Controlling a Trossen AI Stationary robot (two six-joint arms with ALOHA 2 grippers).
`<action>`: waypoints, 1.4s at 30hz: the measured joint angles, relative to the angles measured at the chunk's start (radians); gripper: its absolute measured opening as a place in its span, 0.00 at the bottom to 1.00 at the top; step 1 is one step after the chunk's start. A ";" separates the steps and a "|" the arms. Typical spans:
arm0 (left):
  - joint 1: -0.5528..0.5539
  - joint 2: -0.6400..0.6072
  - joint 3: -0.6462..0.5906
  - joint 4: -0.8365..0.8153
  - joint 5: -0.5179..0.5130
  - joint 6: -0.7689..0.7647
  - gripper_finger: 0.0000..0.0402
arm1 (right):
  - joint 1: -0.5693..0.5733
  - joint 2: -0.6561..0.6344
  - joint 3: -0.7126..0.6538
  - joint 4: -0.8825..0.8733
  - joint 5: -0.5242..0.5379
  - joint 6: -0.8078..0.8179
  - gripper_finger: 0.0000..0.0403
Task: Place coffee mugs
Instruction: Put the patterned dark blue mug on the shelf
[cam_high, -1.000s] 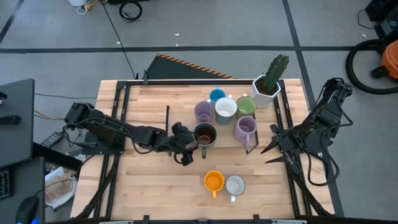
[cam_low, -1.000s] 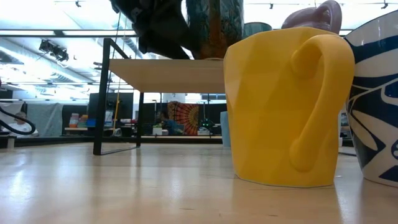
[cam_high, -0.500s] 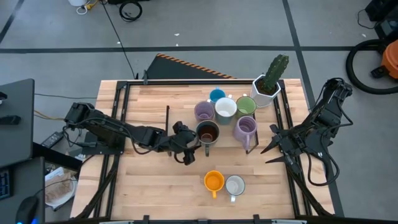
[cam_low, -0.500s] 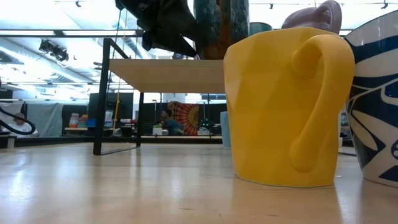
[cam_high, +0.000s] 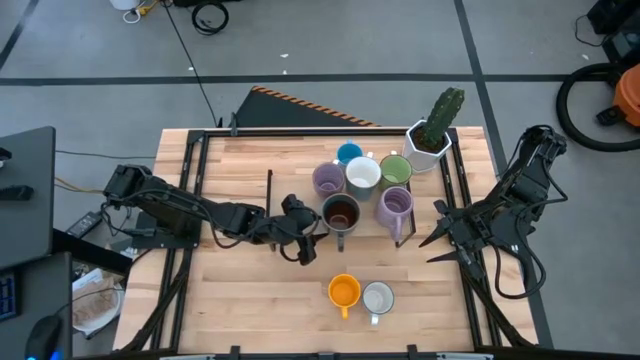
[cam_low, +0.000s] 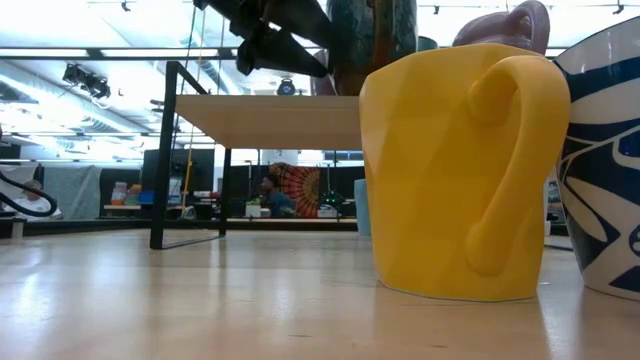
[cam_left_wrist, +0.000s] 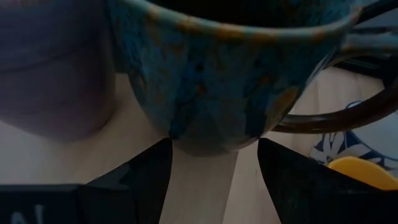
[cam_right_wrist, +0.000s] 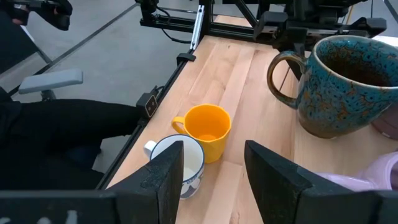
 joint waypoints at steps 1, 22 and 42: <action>0.000 0.000 0.000 0.008 0.000 0.004 0.60 | 0.000 0.000 0.000 0.000 0.000 0.000 0.44; -0.002 0.073 0.003 0.186 -0.016 0.094 0.60 | 0.000 0.000 0.000 0.007 -0.016 0.000 0.44; -0.018 0.068 0.115 0.017 0.104 0.123 0.60 | 0.000 0.000 0.000 0.006 -0.023 0.004 0.44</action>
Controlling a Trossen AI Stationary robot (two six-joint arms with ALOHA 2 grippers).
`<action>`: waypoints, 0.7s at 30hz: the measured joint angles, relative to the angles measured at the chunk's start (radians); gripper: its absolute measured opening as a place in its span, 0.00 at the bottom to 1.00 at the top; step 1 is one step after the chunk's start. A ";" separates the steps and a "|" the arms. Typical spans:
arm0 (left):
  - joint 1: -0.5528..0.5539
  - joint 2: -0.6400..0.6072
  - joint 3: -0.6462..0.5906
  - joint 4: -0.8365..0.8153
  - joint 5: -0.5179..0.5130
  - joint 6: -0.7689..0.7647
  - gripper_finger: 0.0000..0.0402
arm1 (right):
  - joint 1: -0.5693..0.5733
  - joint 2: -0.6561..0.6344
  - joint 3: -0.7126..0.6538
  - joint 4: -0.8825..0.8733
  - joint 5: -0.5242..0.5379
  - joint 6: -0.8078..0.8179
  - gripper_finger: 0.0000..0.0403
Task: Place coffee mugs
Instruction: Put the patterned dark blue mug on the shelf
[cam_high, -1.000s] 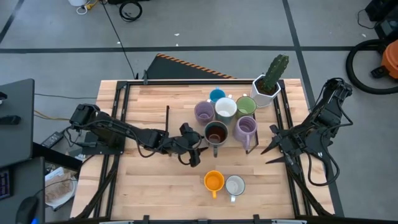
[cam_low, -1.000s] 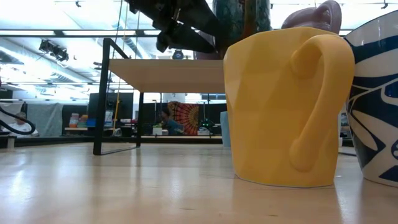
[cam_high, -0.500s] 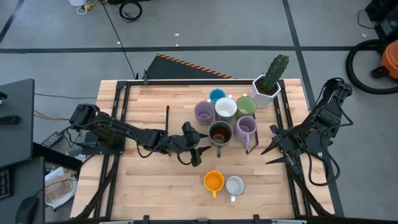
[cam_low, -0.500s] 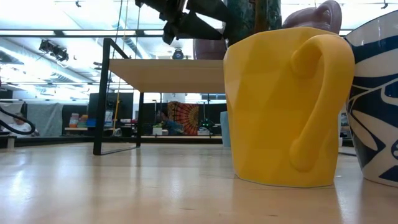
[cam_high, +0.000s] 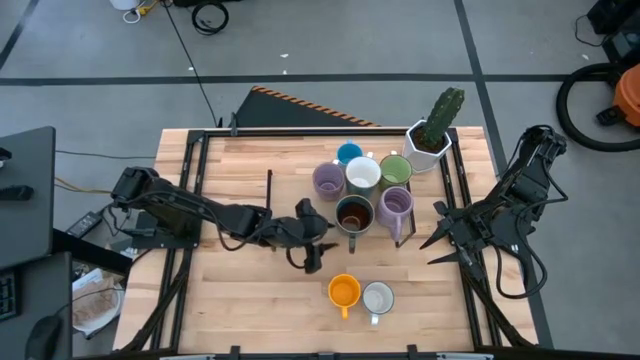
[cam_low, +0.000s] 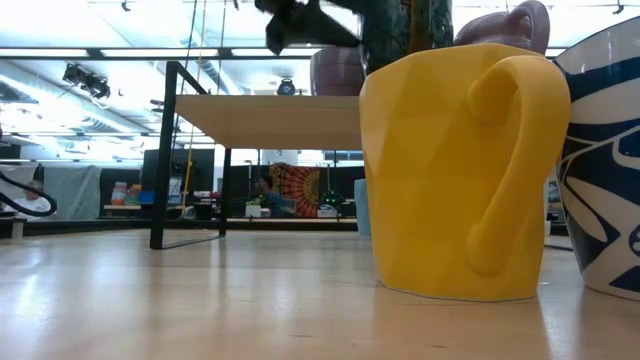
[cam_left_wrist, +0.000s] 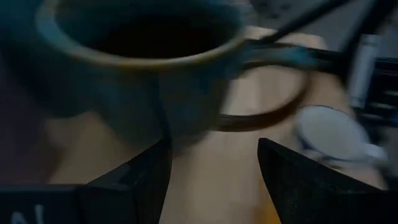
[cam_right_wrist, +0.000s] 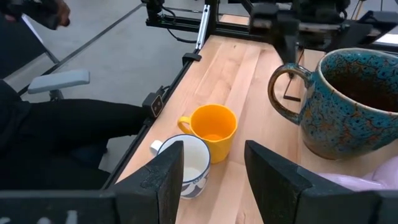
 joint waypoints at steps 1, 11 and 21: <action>-0.001 0.000 0.016 -0.012 0.036 -0.006 0.60 | 0.000 0.000 0.000 0.000 0.000 0.000 0.44; -0.025 0.047 0.043 0.004 0.139 -0.100 0.60 | 0.000 0.000 0.000 -0.001 -0.001 -0.003 0.44; -0.041 0.108 0.045 0.138 0.074 -0.077 0.60 | 0.000 0.000 0.000 0.000 -0.001 -0.006 0.44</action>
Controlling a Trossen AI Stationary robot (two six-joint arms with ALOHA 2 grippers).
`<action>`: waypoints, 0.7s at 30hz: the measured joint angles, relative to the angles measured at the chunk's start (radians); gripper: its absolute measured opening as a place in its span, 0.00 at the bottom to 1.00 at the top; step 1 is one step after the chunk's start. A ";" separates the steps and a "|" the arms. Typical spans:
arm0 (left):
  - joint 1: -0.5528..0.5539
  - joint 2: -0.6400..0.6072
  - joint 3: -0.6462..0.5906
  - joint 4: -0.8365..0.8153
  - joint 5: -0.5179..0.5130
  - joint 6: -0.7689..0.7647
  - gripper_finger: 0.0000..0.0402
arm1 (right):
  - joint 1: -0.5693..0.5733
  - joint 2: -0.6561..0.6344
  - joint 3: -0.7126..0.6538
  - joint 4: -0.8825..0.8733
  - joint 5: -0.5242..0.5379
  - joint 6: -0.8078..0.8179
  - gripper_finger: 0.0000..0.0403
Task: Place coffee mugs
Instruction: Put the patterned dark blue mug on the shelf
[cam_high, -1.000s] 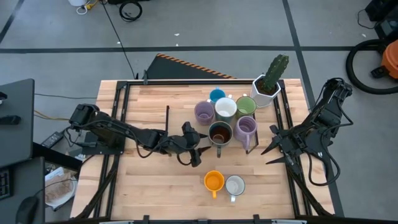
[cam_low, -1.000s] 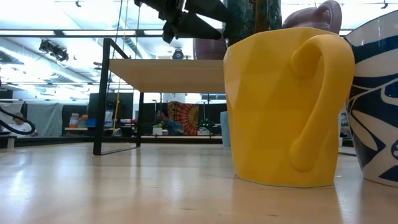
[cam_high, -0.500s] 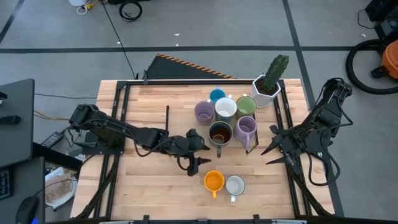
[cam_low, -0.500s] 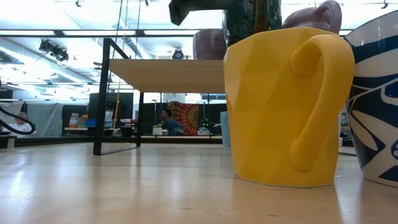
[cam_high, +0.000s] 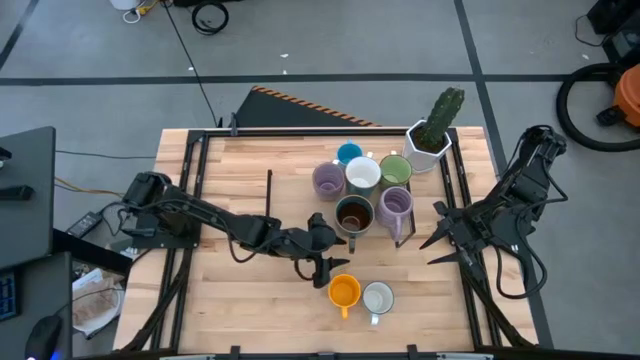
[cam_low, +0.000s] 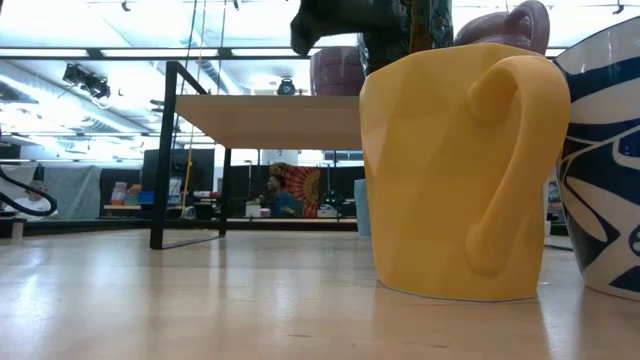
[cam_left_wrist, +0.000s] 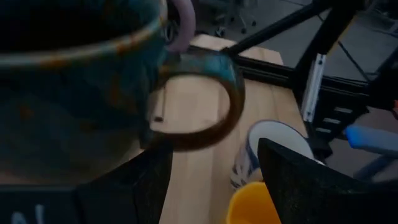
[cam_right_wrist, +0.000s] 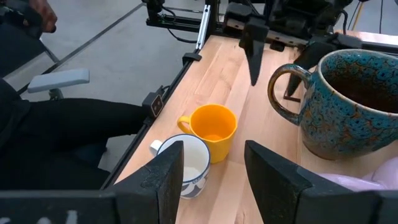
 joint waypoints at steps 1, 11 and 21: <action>-0.002 0.001 0.000 0.010 -0.012 0.015 0.60 | 0.000 0.000 0.000 0.000 0.000 0.000 0.44; -0.030 0.027 -0.002 0.095 -0.127 0.178 0.60 | 0.000 0.000 0.000 0.000 0.000 -0.001 0.44; -0.028 0.053 -0.002 0.193 -0.156 0.256 0.60 | 0.000 0.000 0.000 0.001 0.000 0.002 0.44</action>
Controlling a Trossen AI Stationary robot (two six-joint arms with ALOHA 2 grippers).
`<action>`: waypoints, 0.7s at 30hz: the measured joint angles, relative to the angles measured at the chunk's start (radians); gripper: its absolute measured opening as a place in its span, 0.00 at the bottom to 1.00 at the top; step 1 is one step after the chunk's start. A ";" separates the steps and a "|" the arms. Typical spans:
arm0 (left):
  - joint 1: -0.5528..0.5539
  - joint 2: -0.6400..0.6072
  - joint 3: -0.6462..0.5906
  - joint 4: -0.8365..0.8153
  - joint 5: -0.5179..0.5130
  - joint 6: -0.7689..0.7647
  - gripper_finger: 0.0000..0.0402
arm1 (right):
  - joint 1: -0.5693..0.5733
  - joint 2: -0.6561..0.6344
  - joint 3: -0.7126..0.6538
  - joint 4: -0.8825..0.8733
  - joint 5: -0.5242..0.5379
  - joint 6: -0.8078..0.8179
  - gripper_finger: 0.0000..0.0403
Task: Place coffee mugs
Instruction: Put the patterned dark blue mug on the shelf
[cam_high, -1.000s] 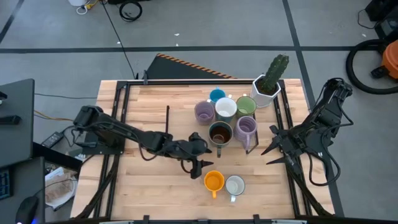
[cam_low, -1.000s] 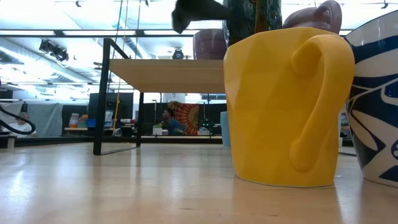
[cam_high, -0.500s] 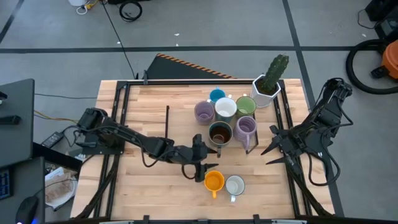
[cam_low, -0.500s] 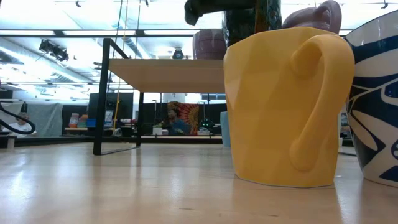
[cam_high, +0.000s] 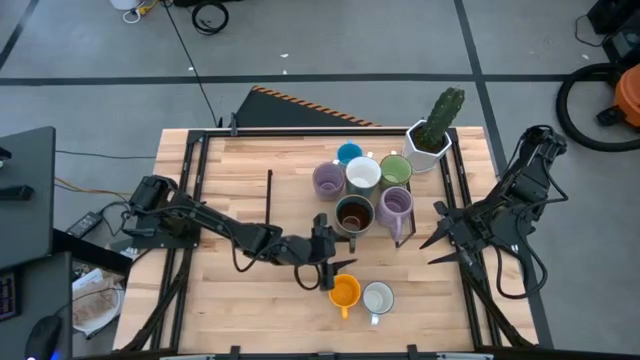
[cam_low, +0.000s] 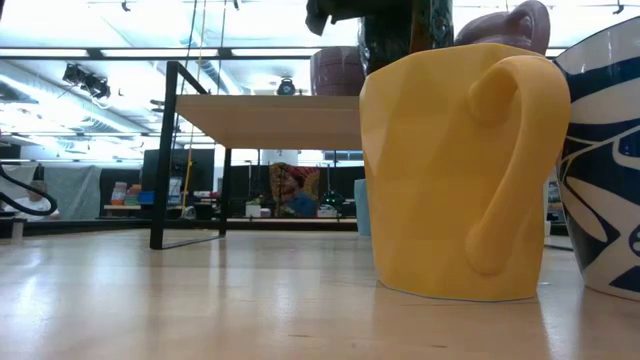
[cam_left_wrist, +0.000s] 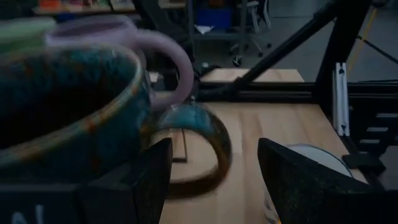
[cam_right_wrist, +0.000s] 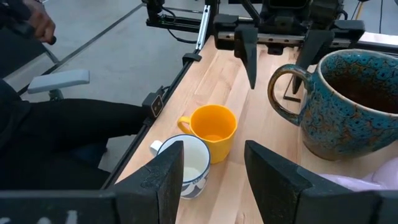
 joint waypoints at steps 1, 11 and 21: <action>0.000 0.000 0.000 0.012 -0.001 0.015 0.60 | 0.000 0.000 0.000 -0.001 0.000 0.000 0.44; 0.002 0.000 0.000 0.029 -0.034 0.063 0.60 | 0.000 0.000 0.000 0.000 0.000 -0.001 0.44; 0.002 0.000 0.000 0.028 -0.064 0.099 0.60 | 0.000 0.000 0.000 0.000 0.000 -0.002 0.44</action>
